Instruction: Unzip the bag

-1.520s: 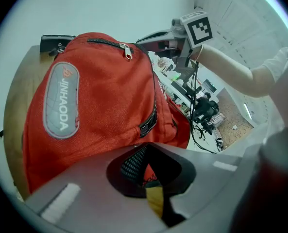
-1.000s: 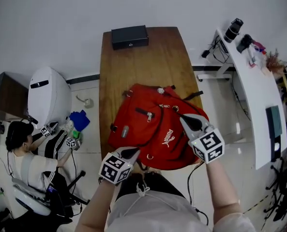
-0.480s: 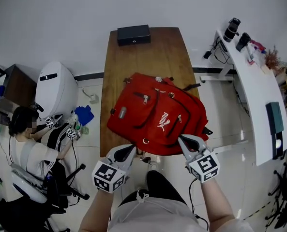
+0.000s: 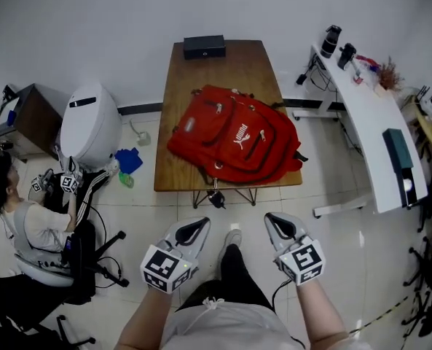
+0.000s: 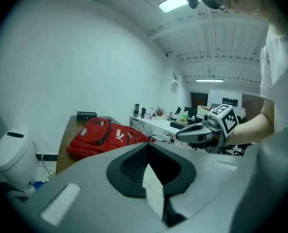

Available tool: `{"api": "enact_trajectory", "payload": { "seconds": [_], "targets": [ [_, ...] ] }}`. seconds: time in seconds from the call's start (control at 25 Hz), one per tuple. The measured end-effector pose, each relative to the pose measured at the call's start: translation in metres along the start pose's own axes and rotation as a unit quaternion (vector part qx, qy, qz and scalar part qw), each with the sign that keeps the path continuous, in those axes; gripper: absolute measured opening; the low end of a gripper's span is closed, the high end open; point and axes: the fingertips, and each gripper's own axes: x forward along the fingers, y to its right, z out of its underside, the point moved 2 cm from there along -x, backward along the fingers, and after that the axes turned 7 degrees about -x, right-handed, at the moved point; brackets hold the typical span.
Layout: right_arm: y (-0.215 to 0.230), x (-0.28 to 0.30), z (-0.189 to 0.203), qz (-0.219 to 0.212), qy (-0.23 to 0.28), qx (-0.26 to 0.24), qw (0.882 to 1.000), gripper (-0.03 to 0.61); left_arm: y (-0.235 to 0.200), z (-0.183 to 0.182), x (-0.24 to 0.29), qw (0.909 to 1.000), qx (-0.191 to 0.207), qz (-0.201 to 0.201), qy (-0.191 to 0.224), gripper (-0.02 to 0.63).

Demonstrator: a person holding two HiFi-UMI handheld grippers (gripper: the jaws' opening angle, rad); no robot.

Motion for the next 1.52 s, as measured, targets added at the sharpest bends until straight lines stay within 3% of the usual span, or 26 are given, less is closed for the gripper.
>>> {"api": "enact_trajectory", "payload": {
  "seconds": [0.32, 0.56, 0.8, 1.08, 1.52],
  "targets": [
    [-0.058, -0.075, -0.004, -0.024, 0.037, -0.04, 0.998, 0.008, 0.07, -0.006, -0.06, 0.9978, 0.024, -0.003, 0.062, 0.006],
    [-0.065, -0.107, -0.008, -0.037, 0.06, -0.075, 0.995, 0.008, 0.111, -0.01, -0.061, 0.9943, 0.034, -0.018, 0.099, 0.006],
    [-0.07, -0.123, -0.011, -0.041, 0.075, -0.067, 0.994, 0.008, 0.141, -0.014, -0.062, 0.9905, 0.056, -0.002, 0.126, 0.006],
    [-0.077, -0.122, -0.019, -0.049, 0.086, -0.064, 0.993, 0.008, 0.143, -0.019, -0.067, 0.9876, 0.059, 0.008, 0.146, 0.006],
    [-0.066, -0.107, -0.033, -0.016, 0.108, -0.071, 0.991, 0.008, 0.126, -0.027, -0.067, 0.9869, 0.073, 0.014, 0.143, 0.006]
  ]
}}
